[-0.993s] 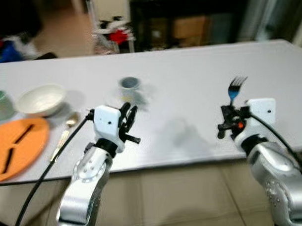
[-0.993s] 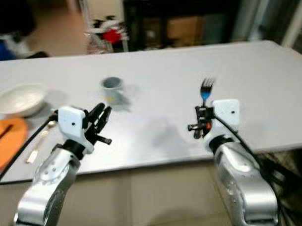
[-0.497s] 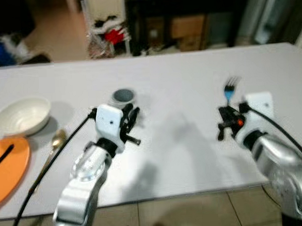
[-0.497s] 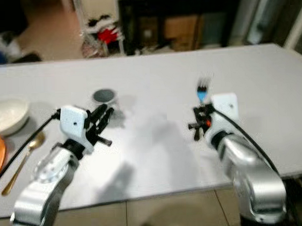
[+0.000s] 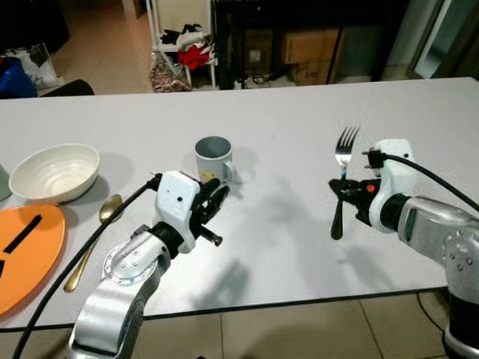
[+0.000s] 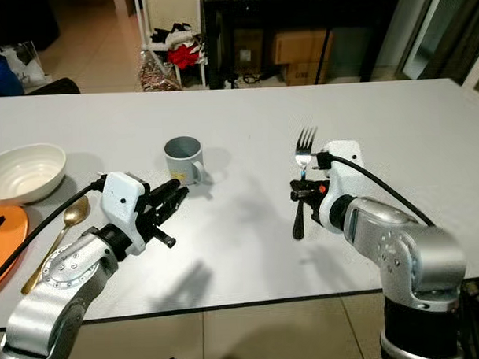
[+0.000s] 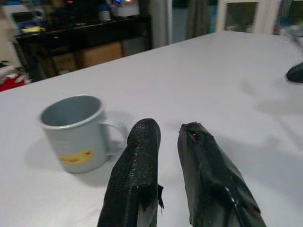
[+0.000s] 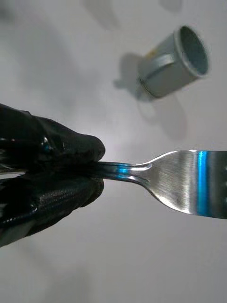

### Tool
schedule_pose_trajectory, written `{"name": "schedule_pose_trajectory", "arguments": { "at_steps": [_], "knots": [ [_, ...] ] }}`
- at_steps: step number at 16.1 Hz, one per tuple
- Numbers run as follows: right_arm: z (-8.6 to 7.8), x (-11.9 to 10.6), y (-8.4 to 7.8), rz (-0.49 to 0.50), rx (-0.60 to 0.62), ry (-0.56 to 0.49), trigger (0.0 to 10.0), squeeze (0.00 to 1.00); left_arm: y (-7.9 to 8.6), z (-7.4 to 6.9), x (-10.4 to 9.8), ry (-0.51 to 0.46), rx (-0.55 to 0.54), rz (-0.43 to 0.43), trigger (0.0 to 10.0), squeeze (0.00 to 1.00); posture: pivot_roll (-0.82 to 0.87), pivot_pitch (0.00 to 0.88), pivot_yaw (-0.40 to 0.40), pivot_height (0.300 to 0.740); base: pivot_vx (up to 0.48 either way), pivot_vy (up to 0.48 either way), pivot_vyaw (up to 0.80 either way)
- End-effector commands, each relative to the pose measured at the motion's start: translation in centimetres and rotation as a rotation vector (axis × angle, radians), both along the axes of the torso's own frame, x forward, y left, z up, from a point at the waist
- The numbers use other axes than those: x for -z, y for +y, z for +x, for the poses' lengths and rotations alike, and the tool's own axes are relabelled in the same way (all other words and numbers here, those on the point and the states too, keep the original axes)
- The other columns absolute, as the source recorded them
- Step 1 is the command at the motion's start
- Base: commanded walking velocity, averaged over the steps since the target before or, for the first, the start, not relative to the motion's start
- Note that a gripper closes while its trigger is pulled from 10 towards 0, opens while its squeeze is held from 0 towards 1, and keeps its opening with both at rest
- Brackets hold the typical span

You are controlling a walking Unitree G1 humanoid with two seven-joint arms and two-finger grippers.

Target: Setting the table

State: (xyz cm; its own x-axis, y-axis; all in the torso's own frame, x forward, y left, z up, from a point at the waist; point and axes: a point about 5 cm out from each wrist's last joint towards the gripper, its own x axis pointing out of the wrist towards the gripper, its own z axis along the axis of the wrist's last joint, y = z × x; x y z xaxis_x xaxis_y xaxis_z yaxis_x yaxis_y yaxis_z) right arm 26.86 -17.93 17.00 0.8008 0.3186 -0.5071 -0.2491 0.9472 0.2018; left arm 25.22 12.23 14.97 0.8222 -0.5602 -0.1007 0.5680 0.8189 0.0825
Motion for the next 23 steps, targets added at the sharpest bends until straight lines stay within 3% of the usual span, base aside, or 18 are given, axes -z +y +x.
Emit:
{"name": "schedule_pose_trajectory", "arguments": {
  "at_steps": [1,6,9,14,18,23],
  "knots": [
    [0.0,-0.2,-0.2,0.003,0.006,0.042,10.0,0.00,-0.5,-0.1,-0.5,0.005,0.061,0.010,10.0,0.00,0.08,0.000,0.013,0.740,0.000,0.000,0.00],
    [-1.0,1.5,-0.2,-0.031,-0.057,0.269,10.0,0.00,-1.5,-1.4,-0.6,0.086,0.235,0.016,10.0,0.00,0.07,0.000,0.016,0.740,0.000,0.000,0.00],
    [-0.6,3.7,-1.4,-0.094,-0.030,0.357,10.0,0.00,-1.3,-2.5,0.3,0.176,0.302,0.059,10.0,0.00,0.08,0.000,0.015,0.740,0.000,0.000,0.00],
    [0.3,5.6,-2.1,-0.140,-0.014,0.405,10.0,0.00,-0.8,-2.5,0.8,0.203,0.308,0.127,10.0,0.00,0.09,0.000,0.019,0.740,0.000,0.000,0.00],
    [1.3,6.0,-2.1,-0.175,-0.016,0.347,10.0,0.00,-0.6,-2.7,0.8,0.207,0.311,0.146,10.0,0.00,0.09,0.000,0.014,0.740,0.000,0.000,0.00],
    [2.4,6.8,-3.3,-0.209,0.030,0.333,10.0,0.00,-0.5,-2.7,0.9,0.211,0.316,0.154,10.0,0.00,0.10,0.000,0.023,0.740,0.000,0.000,0.00]
  ]
}}
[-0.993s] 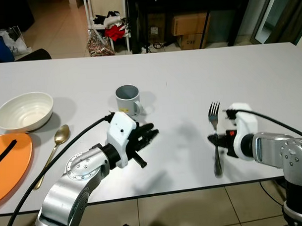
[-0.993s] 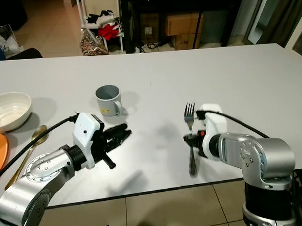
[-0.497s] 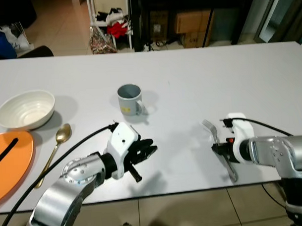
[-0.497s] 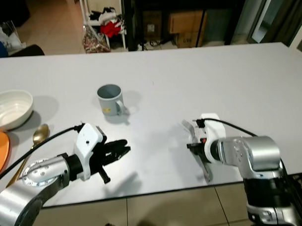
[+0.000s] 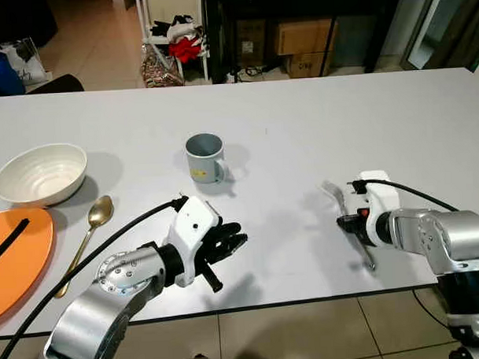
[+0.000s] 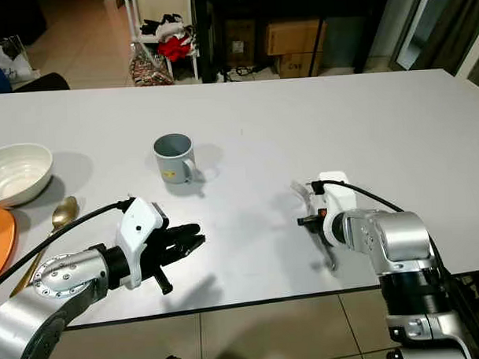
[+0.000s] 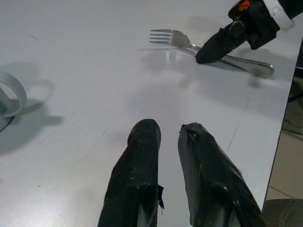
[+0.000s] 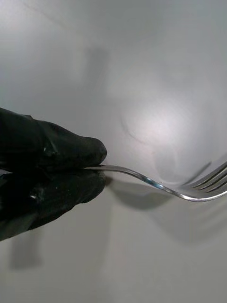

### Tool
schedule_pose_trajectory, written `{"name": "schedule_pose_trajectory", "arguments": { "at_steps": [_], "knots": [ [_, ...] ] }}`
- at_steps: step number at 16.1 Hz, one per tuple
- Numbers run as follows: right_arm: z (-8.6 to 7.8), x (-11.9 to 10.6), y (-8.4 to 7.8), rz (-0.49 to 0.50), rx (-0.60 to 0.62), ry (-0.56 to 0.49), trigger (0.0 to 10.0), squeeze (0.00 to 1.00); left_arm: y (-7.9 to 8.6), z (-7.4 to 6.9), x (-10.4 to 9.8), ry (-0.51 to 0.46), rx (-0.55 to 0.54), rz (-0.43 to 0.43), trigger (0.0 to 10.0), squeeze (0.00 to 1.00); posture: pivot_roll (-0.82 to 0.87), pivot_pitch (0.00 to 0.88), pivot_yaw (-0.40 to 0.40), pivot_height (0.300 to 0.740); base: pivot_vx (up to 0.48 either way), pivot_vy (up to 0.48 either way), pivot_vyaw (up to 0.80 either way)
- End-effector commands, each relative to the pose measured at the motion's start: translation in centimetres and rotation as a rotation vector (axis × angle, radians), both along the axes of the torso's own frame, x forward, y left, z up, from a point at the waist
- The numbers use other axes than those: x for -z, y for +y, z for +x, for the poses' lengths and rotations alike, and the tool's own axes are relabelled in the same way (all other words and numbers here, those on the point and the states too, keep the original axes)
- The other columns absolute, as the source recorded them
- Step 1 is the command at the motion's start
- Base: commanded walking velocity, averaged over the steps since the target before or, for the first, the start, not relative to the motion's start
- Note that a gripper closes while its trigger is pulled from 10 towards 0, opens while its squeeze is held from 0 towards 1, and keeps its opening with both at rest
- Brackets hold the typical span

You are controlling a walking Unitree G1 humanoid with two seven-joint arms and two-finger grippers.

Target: Setting the table

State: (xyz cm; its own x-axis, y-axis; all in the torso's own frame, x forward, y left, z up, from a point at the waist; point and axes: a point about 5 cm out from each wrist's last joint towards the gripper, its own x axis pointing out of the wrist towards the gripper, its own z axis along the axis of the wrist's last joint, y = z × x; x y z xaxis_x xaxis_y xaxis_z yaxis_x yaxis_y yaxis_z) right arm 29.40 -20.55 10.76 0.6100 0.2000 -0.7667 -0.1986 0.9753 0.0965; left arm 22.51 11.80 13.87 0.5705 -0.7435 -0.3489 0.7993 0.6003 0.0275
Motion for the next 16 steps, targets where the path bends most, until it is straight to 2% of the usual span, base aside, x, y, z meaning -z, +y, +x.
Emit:
{"name": "schedule_pose_trajectory", "arguments": {
  "at_steps": [1,3,4,5,6,10,13,14,15,16],
  "knots": [
    [0.0,0.6,-0.7,-0.035,0.021,0.029,10.0,0.00,-0.1,0.1,-0.2,-0.014,0.016,0.013,10.0,0.00,0.09,0.000,0.025,0.740,0.000,0.000,0.00],
    [0.4,0.8,-0.7,-0.031,0.014,0.024,10.0,0.00,-0.1,0.1,-0.2,-0.013,0.021,0.014,10.0,0.00,0.09,0.000,0.028,0.740,0.000,0.000,0.00],
    [0.4,0.9,-0.6,-0.027,0.008,0.026,10.0,0.39,-0.1,0.1,-0.2,-0.012,0.022,0.013,10.0,0.00,0.10,0.000,0.028,0.740,0.000,0.000,0.00],
    [0.5,0.9,-0.6,-0.025,0.002,0.029,10.0,0.90,-0.1,0.1,-0.2,-0.012,0.022,0.014,10.0,0.00,0.10,0.000,0.028,0.740,0.000,0.000,0.00],
    [0.5,1.0,-0.5,-0.028,-0.002,0.032,10.0,1.00,-0.1,0.1,-0.2,-0.012,0.023,0.014,10.0,0.00,0.10,0.000,0.028,0.740,0.000,0.000,0.00],
    [0.9,0.6,-0.9,-0.040,-0.001,0.011,10.0,1.00,-0.3,0.2,-0.4,-0.018,0.022,0.010,10.0,0.00,0.10,0.000,0.025,0.740,0.000,0.000,0.00],
    [0.9,-1.9,-0.9,-0.048,-0.019,-0.090,10.0,1.00,-0.1,0.3,-0.9,-0.037,0.000,-0.019,10.0,0.00,0.11,0.000,0.020,0.740,0.000,0.000,0.00],
    [0.4,-4.3,-0.6,-0.050,-0.023,-0.206,10.0,1.00,0.1,0.6,-1.6,-0.057,-0.022,-0.058,10.0,0.00,0.11,0.000,0.018,0.740,0.000,0.000,0.00],
    [0.2,-5.0,-0.5,-0.059,-0.026,-0.246,10.0,1.00,0.2,0.7,-1.8,-0.064,-0.029,-0.071,10.0,0.00,0.12,0.000,0.017,0.740,0.000,0.000,0.00],
    [-0.2,-6.7,-0.3,-0.127,-0.008,-0.421,10.0,1.00,0.3,0.8,-2.4,-0.090,-0.054,-0.096,10.0,0.00,0.11,0.000,0.018,0.740,0.000,0.000,0.00]
  ]
}}
